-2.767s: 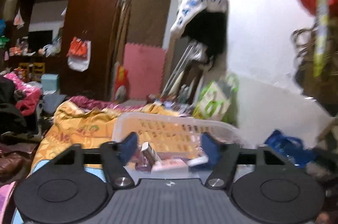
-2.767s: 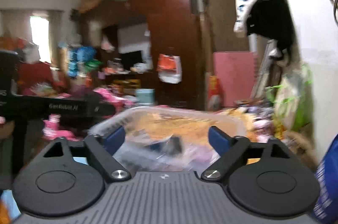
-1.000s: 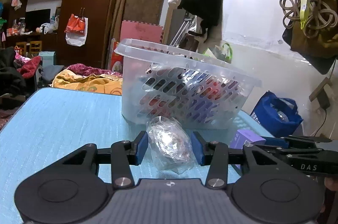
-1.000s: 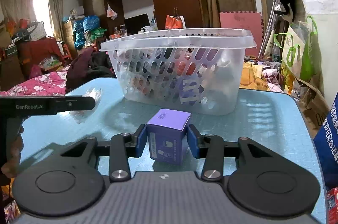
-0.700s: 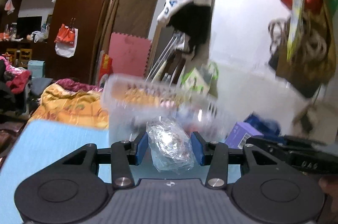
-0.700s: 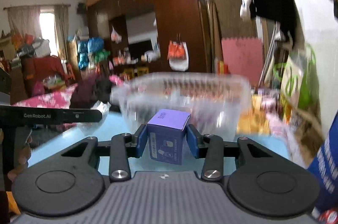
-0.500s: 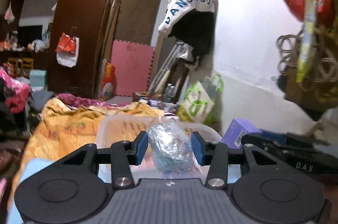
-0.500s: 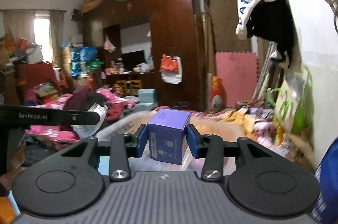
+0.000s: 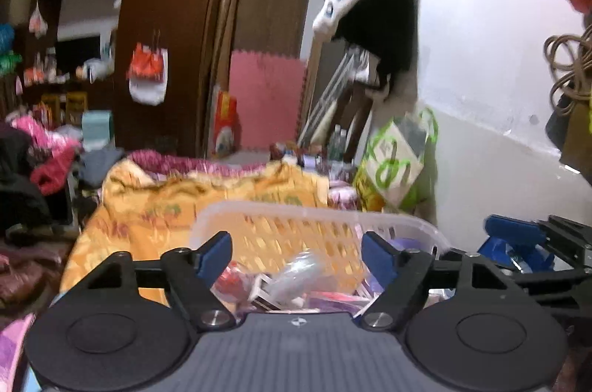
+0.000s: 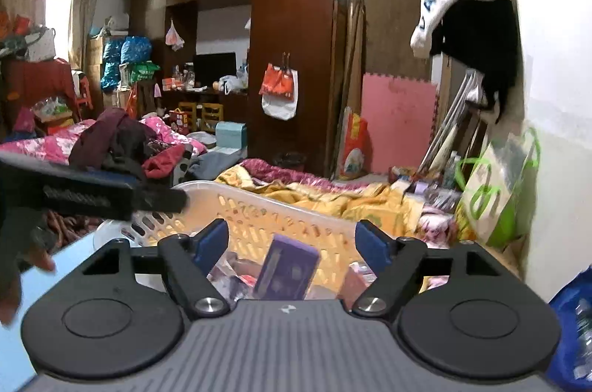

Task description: Organize objects

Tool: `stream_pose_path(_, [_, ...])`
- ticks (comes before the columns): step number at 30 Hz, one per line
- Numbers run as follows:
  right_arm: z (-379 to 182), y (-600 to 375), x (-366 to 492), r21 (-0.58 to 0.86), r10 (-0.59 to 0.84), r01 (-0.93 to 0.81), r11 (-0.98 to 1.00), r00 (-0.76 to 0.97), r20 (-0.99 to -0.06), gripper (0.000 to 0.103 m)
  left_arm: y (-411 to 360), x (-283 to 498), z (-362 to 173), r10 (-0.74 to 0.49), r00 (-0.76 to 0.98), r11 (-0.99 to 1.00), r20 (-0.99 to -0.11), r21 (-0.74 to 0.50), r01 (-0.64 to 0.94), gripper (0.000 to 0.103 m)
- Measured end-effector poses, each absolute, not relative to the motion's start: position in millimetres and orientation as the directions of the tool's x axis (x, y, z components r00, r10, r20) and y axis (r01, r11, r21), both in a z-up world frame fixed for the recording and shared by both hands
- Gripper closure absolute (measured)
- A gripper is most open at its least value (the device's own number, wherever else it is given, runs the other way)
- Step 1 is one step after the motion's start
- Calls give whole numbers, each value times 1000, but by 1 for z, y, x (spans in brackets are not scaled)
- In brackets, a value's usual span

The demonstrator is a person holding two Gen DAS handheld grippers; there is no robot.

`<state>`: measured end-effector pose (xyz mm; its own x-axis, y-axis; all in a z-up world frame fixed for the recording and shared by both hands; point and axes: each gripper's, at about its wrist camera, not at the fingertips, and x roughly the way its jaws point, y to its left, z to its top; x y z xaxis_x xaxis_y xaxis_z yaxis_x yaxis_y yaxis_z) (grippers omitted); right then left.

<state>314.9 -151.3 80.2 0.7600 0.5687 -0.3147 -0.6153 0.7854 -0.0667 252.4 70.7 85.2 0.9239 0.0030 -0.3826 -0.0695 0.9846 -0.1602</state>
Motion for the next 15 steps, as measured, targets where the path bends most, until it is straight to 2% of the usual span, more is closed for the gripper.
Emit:
stream_pose_path(1, [82, -160, 307, -49, 586, -625, 779, 755, -296, 11, 73, 243, 87, 5, 933, 984, -361, -164, -68, 14])
stream_pose_path(2, [85, -168, 299, -33, 602, -633, 774, 750, -274, 0, 75, 230, 90, 3, 944, 984, -331, -168, -62, 11])
stream_pose_path(4, [87, -181, 283, -20, 623, -649, 761, 738, -257, 0, 75, 212, 94, 14, 960, 986, -281, -157, -60, 1])
stream_pose_path(7, [83, -190, 266, -25, 601, -634, 773, 744, -292, 0, 70, 186, 97, 63, 973, 989, -222, -116, -91, 0])
stream_pose_path(9, [77, -187, 260, -62, 496, -543, 837, 802, -332, 0, 65, 179, 97, 106, 965, 988, -242, -83, -129, 0])
stream_pose_path(11, [71, -187, 253, -82, 414, -461, 884, 851, -324, 0, 64, 181, 95, 99, 947, 990, -305, -64, -124, 0])
stream_pose_path(13, [68, -188, 249, -93, 385, -429, 898, 871, -307, 0, 62, 188, 89, 65, 918, 993, -390, -61, -97, 0])
stream_pose_path(15, [70, -190, 254, -41, 387, -425, 904, 857, -339, 0, 60, 193, 82, 58, 903, 994, -426, -63, -94, 0])
